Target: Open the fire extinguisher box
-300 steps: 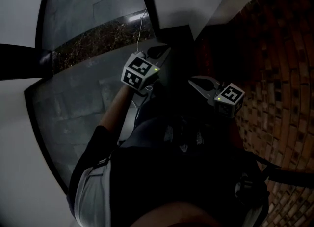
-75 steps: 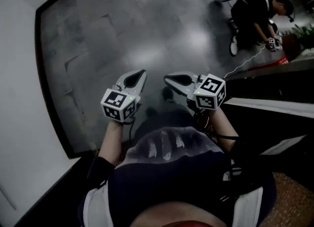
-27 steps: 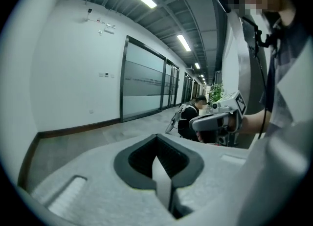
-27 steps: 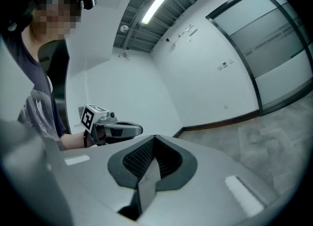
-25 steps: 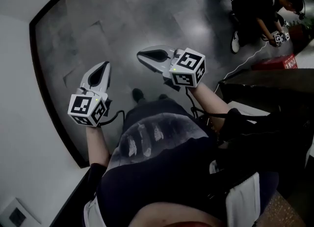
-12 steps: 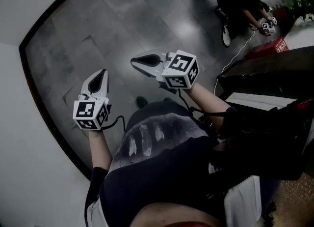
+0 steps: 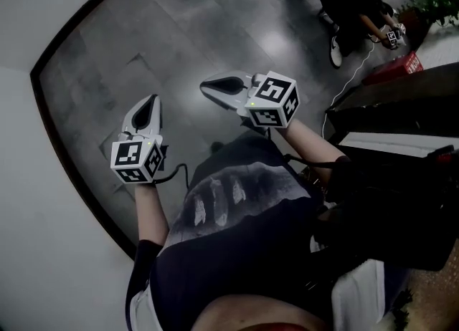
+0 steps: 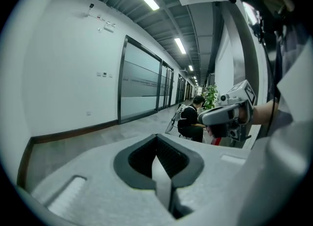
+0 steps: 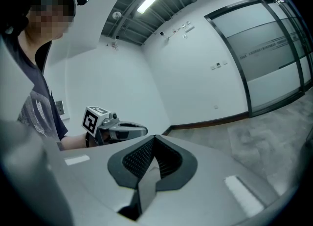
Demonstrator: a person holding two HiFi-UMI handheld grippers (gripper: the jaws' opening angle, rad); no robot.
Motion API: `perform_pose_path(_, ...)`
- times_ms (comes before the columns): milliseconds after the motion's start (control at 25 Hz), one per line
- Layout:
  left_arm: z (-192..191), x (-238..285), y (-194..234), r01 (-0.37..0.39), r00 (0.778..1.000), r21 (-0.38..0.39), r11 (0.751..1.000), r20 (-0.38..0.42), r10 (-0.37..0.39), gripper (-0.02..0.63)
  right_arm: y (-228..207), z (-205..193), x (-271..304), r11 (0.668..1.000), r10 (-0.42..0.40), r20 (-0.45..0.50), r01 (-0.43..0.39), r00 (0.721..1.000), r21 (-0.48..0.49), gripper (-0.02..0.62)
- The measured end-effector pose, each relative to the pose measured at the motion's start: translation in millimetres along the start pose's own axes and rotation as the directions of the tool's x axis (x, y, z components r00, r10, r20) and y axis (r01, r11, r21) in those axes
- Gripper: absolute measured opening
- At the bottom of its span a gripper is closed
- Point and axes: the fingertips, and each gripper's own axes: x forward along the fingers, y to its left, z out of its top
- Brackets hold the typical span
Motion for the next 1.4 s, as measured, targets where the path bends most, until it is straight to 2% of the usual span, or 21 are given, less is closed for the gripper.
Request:
perform_pose_path(120,-4,-5,8,-0.019,1.0,-0.006,1.0,0.01,0.019,0.002,3,-4,7,1.0,0.0,-0.012,0.0,1.0,0.015,0.0)
perform_pose_path(360,-16,-11,31,-0.076,0.997,-0.08,0.994,0.018,0.078,0.002,0,-3,23,1.0,0.012,-0.025,-0.012,1.0,0.021,0.0)
perform_pose_path(600,-5,-6,47,-0.173,0.98,-0.142,0.975,0.074,0.184,0.002,-24,1,28,0.998,0.053,-0.01,-0.053,0.999,0.039,0.0)
perform_pose_path(1040,13,50,54,-0.25,0.967,-0.128,0.96,0.01,0.254,0.0,-86,26,45,0.985,0.17,-0.019,-0.169,0.985,0.038,0.0)
perform_pose_path(1160,18,48,67,-0.312,0.948,-0.169,0.935,0.018,0.319,0.002,-94,33,55,0.975,0.222,-0.027,-0.221,0.975,0.033,0.0)
perform_pose_path(1280,17,40,85,-0.384,0.916,-0.229,0.894,0.028,0.401,0.001,-100,32,68,0.956,0.292,-0.05,-0.29,0.955,0.043,0.0)
perform_pose_path(1400,15,21,93,-0.458,0.879,-0.24,0.856,0.019,0.476,0.001,-93,33,82,0.929,0.37,-0.085,-0.368,0.925,0.043,0.0)
